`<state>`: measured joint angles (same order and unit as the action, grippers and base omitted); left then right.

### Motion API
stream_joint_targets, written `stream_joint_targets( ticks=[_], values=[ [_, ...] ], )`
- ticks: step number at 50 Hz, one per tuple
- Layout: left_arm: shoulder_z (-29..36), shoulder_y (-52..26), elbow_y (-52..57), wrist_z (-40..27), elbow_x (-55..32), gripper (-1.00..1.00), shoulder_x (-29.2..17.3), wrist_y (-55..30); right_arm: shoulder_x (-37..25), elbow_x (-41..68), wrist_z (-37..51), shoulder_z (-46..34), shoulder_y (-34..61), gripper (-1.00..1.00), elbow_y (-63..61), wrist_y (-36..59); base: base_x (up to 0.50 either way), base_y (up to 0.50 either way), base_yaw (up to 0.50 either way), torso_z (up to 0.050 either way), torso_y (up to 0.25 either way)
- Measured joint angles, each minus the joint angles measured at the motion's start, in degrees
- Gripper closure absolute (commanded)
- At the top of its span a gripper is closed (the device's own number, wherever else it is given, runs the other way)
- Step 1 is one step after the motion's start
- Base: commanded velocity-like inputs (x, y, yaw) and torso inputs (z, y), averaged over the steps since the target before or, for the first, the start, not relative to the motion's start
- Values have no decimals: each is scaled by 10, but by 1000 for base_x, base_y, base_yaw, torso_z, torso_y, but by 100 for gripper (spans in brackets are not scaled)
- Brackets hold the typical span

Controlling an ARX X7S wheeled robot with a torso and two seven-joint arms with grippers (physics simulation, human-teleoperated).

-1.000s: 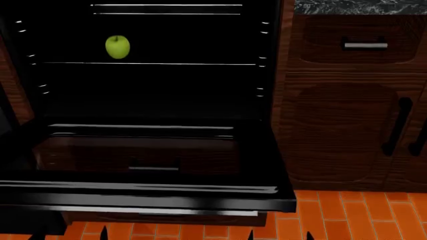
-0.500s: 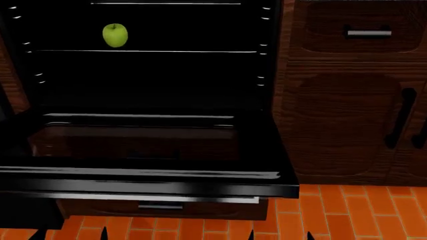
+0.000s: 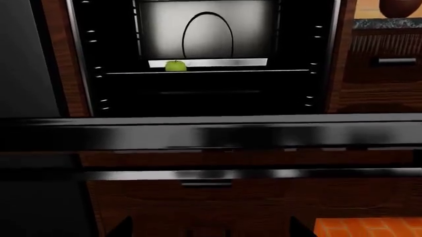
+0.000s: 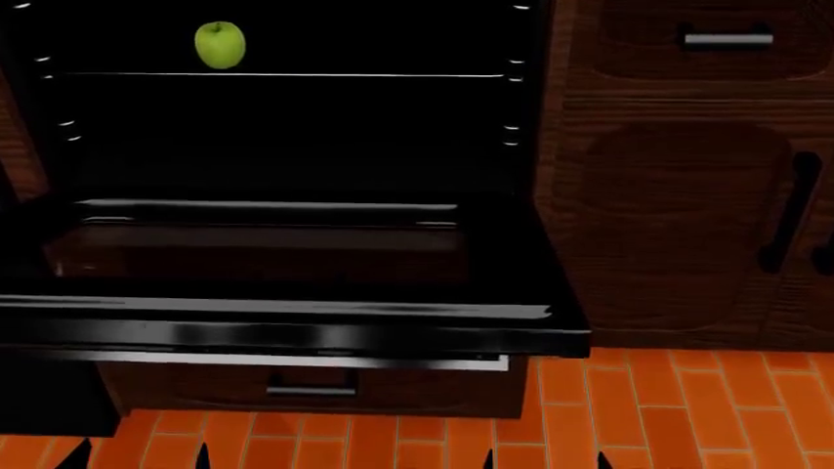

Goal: Close the oven door

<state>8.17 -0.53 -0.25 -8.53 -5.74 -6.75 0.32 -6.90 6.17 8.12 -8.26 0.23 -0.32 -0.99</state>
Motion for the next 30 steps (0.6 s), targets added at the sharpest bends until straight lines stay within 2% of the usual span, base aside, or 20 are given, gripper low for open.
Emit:
stream_joint_targets(
  ticks=[30],
  values=[
    [17,-3,-3,-16,-8,-100,-12,1,-12,11,17,-14,2,-100,1,0,0,0,0,-50,0]
  ],
)
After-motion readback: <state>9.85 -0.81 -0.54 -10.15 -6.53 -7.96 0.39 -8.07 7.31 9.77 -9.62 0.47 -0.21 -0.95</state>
